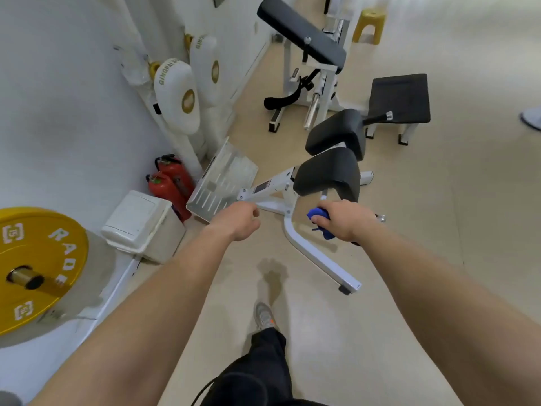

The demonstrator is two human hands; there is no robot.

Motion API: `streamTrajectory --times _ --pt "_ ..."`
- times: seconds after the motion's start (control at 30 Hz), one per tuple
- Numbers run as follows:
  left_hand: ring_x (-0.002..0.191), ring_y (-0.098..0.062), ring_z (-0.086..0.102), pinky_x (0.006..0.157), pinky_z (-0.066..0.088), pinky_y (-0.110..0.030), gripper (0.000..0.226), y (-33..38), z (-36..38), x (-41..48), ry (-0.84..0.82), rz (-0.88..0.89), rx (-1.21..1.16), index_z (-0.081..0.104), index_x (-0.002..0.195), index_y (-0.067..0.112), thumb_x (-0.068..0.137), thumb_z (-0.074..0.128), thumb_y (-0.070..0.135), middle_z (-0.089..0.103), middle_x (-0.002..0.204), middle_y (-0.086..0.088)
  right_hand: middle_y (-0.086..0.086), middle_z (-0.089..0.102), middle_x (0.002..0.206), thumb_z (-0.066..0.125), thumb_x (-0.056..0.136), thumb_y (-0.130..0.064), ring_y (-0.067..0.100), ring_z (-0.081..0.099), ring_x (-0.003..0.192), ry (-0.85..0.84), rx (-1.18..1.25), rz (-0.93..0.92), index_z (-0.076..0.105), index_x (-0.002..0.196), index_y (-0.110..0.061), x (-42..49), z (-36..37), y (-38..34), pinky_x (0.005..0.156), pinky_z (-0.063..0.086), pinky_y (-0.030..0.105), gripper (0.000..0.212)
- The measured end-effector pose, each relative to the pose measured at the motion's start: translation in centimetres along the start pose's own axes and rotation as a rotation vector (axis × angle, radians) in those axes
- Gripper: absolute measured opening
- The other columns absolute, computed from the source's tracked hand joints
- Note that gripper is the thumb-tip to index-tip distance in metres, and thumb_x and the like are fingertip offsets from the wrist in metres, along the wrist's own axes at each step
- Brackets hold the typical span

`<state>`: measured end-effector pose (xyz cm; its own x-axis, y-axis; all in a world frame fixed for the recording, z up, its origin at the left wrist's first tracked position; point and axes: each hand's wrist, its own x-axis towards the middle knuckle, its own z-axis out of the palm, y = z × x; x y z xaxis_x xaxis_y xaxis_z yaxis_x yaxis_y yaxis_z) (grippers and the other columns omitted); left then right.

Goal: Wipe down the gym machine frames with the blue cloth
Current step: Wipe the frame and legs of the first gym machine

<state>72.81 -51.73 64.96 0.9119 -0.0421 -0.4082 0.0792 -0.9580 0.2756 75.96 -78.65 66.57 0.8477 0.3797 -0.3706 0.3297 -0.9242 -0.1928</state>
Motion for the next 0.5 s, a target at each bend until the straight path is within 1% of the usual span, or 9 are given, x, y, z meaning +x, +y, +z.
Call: streamTrajectory --times 0.07,0.13,0.27,0.33,0.43,0.5 --pt "0.096 -0.022 0.059 0.090 0.049 -0.036 0.036 -0.3 -1.1 3.7 -0.022 0.011 -0.028 0.058 0.128 0.020 0.094 0.050 0.030 0.061 0.123 -0.002 -0.001 0.062 0.096 0.041 0.099 -0.056 0.020 0.061 0.083 -0.009 0.021 0.027 0.046 0.104 -0.034 3.2 -0.8 0.9 0.079 0.056 0.044 0.023" --pt "0.091 -0.023 0.059 0.090 0.050 -0.038 0.035 -1.0 -2.4 7.2 -0.039 0.014 -0.050 0.058 0.128 0.020 0.095 0.049 0.028 0.061 0.121 -0.003 -0.002 0.063 0.094 0.043 0.098 -0.056 0.018 0.061 0.082 -0.022 0.037 0.057 0.050 0.110 -0.030 6.7 -1.9 1.4 0.080 0.057 0.042 0.029" --pt "0.106 -0.025 0.059 0.094 0.049 -0.039 0.032 -3.6 -4.9 13.5 -0.069 0.002 -0.056 0.059 0.125 0.020 0.095 0.052 0.030 0.061 0.122 -0.002 -0.002 0.064 0.095 0.044 0.098 -0.057 0.017 0.062 0.083 -0.057 0.076 0.074 0.051 0.118 -0.029 13.6 -4.5 0.7 0.081 0.057 0.041 0.035" --pt "0.104 -0.025 0.059 0.090 0.050 -0.038 0.028 -5.0 -6.0 16.6 -0.064 -0.002 -0.059 0.061 0.119 0.021 0.094 0.052 0.030 0.063 0.119 -0.002 -0.002 0.063 0.097 0.043 0.098 -0.057 0.017 0.062 0.084 -0.055 0.097 0.067 0.050 0.120 -0.030 16.8 -5.3 0.3 0.081 0.057 0.040 0.036" --pt "0.093 -0.024 0.059 0.078 0.048 -0.035 0.022 -6.4 -7.1 20.4 -0.059 -0.024 -0.075 0.063 0.109 0.021 0.092 0.051 0.028 0.062 0.112 -0.003 -0.002 0.064 0.099 0.043 0.099 -0.056 0.017 0.061 0.084 -0.073 0.100 0.036 0.050 0.122 -0.028 20.8 -5.9 -0.2 0.077 0.055 0.038 0.037" --pt "0.090 -0.024 0.061 0.077 0.050 -0.035 0.018 -7.0 -7.3 22.8 -0.065 -0.038 -0.070 0.061 0.104 0.025 0.090 0.051 0.031 0.062 0.111 -0.002 -0.001 0.065 0.101 0.043 0.099 -0.056 0.019 0.062 0.085 -0.088 0.094 0.013 0.051 0.121 -0.026 23.5 -5.8 -0.2 0.077 0.056 0.039 0.038"
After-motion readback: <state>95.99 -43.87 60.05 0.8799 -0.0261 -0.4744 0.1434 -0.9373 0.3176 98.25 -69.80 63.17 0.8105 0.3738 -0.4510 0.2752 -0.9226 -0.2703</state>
